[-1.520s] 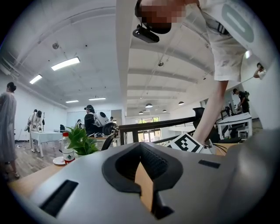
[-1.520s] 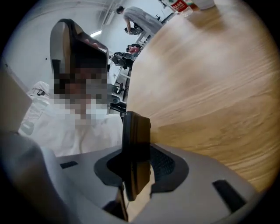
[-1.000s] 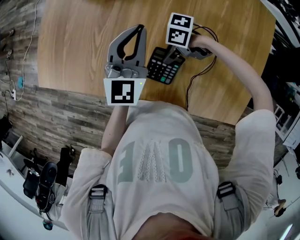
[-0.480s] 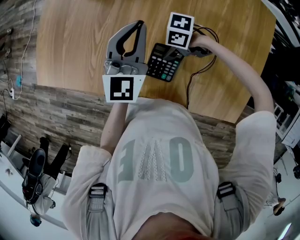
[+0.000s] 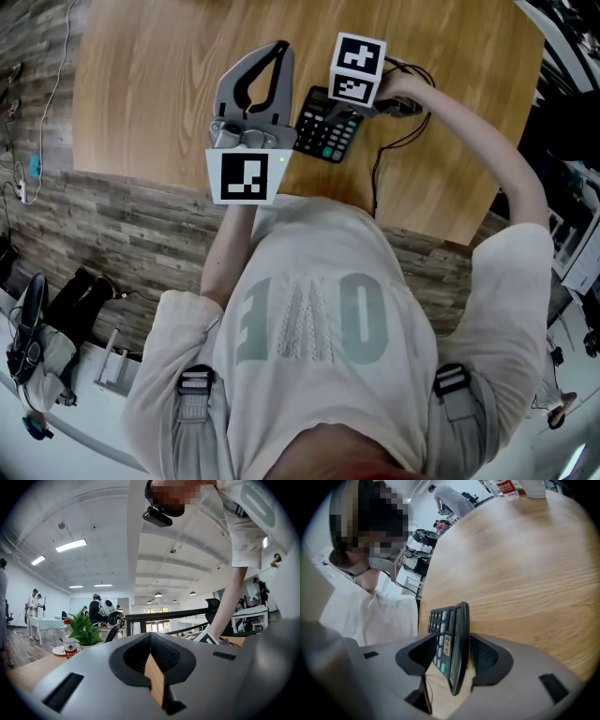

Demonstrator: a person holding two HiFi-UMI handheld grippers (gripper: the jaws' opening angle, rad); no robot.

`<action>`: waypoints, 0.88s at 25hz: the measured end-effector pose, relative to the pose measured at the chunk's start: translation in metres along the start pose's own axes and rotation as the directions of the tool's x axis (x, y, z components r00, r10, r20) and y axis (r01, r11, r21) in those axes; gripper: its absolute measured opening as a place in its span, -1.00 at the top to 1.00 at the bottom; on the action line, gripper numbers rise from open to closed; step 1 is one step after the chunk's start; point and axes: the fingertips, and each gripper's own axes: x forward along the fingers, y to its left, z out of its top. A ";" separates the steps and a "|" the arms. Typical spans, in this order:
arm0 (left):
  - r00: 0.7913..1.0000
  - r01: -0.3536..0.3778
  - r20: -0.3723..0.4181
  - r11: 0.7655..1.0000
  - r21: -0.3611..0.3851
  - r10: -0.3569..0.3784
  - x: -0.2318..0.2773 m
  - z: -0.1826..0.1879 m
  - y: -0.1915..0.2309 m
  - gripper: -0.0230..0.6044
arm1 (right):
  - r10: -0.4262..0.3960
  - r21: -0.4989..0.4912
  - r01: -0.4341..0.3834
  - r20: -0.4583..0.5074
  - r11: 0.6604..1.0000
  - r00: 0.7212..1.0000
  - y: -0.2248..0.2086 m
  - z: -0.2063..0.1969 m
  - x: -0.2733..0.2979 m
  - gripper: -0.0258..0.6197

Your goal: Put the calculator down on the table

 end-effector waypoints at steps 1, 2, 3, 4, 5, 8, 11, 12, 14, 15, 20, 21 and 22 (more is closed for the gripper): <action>1.000 -0.001 0.003 1.000 0.001 0.001 0.000 0.001 0.000 0.90 | -0.011 0.003 0.010 0.006 1.000 1.000 0.000 0.001 -0.001 0.24; 1.000 0.000 0.006 1.000 0.004 0.000 -0.001 0.003 0.001 0.90 | -0.029 0.002 0.029 0.011 1.000 1.000 -0.001 0.002 -0.003 0.22; 1.000 0.002 0.009 1.000 0.010 -0.002 -0.001 0.005 0.001 0.90 | -0.053 -0.004 0.053 0.013 0.999 0.999 -0.002 0.002 -0.006 0.22; 1.000 0.005 0.013 1.000 0.017 -0.005 -0.002 0.007 0.001 0.90 | -0.075 -0.011 0.076 0.013 0.997 0.997 -0.004 0.003 -0.009 0.22; 1.000 0.006 0.016 1.000 0.020 -0.007 -0.002 0.008 0.001 0.90 | -0.095 -0.017 0.095 0.012 0.995 0.995 -0.006 0.003 -0.012 0.22; 1.000 0.005 0.028 1.000 0.012 -0.005 -0.004 0.012 0.001 0.90 | -0.144 -0.021 0.144 0.012 0.989 0.990 -0.010 0.002 -0.025 0.22; 0.999 0.008 0.051 1.000 0.020 -0.009 -0.006 0.018 0.000 0.90 | -0.213 -0.030 0.213 0.016 0.977 0.977 -0.016 0.000 -0.040 0.22; 0.998 0.008 0.063 1.000 0.020 -0.009 -0.007 0.021 -0.001 0.90 | -0.244 -0.024 0.245 0.025 0.969 0.969 -0.018 0.000 -0.046 0.22; 0.996 0.007 0.089 1.000 0.011 -0.008 -0.009 0.027 -0.001 0.90 | -0.316 0.006 0.317 0.054 0.949 0.947 -0.022 0.001 -0.058 0.22; 0.996 0.008 0.090 1.000 0.009 -0.009 -0.011 0.029 -0.001 0.90 | -0.351 0.027 0.350 0.075 0.937 0.934 -0.022 0.001 -0.064 0.22; 0.994 0.018 0.103 0.999 0.034 -0.021 -0.019 0.043 -0.006 0.90 | -0.525 0.121 0.512 0.238 0.851 0.817 -0.009 0.008 -0.103 0.22; 0.993 0.019 0.112 0.999 0.042 -0.024 -0.021 0.047 -0.007 0.90 | -0.547 0.134 0.532 0.286 0.836 0.787 -0.002 0.012 -0.112 0.22; 0.992 0.022 0.121 0.999 0.043 -0.027 -0.022 0.051 -0.008 0.90 | -0.564 0.149 0.549 0.337 0.822 0.754 0.007 0.016 -0.120 0.22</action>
